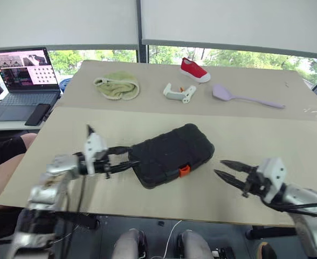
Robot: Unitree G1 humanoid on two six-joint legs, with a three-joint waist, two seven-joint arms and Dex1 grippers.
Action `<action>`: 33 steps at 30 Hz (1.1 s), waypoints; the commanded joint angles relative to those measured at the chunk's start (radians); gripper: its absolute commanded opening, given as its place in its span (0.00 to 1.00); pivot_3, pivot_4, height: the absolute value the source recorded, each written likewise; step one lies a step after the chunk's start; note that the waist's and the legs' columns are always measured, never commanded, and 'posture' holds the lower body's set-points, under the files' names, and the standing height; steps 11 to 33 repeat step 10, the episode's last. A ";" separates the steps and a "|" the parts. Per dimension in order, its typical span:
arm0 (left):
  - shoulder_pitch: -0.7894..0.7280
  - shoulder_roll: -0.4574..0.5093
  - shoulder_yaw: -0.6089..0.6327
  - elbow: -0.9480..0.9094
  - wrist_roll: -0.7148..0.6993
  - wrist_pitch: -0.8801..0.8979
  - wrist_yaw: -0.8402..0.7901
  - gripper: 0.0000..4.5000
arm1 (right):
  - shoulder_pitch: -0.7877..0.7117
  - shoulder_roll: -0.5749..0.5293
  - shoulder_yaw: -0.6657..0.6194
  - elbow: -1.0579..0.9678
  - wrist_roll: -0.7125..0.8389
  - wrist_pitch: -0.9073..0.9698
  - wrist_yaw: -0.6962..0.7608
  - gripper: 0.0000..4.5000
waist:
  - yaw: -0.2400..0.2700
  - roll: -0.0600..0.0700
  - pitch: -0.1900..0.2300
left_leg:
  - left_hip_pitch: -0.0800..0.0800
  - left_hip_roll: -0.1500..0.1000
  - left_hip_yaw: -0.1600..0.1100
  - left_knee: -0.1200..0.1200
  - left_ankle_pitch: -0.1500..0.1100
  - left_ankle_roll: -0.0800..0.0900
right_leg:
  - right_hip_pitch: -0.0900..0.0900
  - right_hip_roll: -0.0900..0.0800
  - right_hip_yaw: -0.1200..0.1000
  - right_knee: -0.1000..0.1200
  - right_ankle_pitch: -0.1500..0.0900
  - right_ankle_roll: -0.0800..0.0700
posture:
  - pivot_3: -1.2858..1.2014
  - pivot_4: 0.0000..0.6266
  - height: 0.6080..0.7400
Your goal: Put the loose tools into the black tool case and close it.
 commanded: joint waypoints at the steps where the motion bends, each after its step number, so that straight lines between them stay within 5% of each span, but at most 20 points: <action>1: 0.081 0.040 0.097 0.048 0.040 -0.108 0.041 0.95 | 0.004 -0.059 -0.072 0.128 -0.029 -0.152 0.101 0.79 | 0.007 0.000 0.002 | 0.000 -0.001 0.000 0.000 -0.001 0.001 | 0.000 -0.001 0.000 -0.001 0.000 0.000 | 0.52 0.24 0.97; 4: 0.128 0.062 0.137 0.114 0.079 -0.175 0.082 1.00 | -0.007 -0.104 -0.084 0.264 -0.063 -0.256 0.158 0.99 | 0.013 -0.002 0.005 | -0.001 -0.003 0.001 0.000 -0.002 0.002 | 0.000 -0.005 0.000 -0.003 0.000 0.000 | 0.52 0.24 0.97; 33: 0.121 0.043 0.138 0.131 0.078 -0.221 0.147 1.00 | -0.055 -0.113 -0.099 0.355 -0.051 -0.290 0.158 0.99 | 0.018 -0.002 0.007 | -0.002 -0.003 0.001 0.000 -0.002 0.002 | 0.000 -0.009 0.000 -0.003 0.000 -0.001 | 0.52 0.24 0.97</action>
